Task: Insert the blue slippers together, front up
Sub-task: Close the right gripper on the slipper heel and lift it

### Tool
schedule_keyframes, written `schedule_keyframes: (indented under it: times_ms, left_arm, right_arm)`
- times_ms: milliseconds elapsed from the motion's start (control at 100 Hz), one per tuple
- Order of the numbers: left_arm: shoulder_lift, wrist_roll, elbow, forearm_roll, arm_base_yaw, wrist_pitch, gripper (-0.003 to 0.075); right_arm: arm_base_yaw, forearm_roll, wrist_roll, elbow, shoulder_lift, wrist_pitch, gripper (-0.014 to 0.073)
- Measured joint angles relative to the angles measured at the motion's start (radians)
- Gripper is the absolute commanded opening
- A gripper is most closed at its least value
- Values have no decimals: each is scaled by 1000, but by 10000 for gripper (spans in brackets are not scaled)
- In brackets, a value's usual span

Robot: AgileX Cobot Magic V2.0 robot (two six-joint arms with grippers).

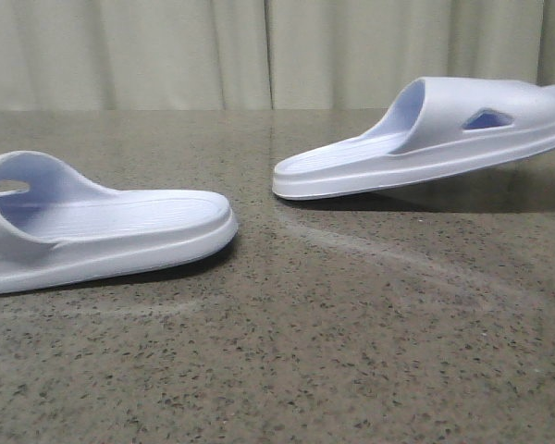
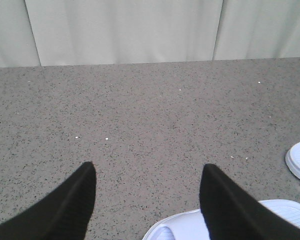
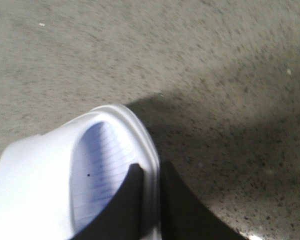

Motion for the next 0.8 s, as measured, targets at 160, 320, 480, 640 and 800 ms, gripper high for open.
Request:
schedule_keyframes:
  times_ms: [160,320,480,640,800]
  left_arm:
    - [0,0,15,0,0,0,396]
    - [27,-20,52,-2,0,9,441]
    - [88,-27,92,-31,0,20,505]
    - [158,-32,116,-77,0,22,505]
    - [226,-55,129,-100,0,28,505]
  right_arm:
    - [0,-18,-24,-45,-42,21,-106]
    - [0,-38,-28,-67,-47,49,-106]
    - [0,-48,-37,-73,-47,60,-107]
    - [0,-49,-52,-73,-47,60,-107]
    - [0,-52,-54,-73,-47,63,-107]
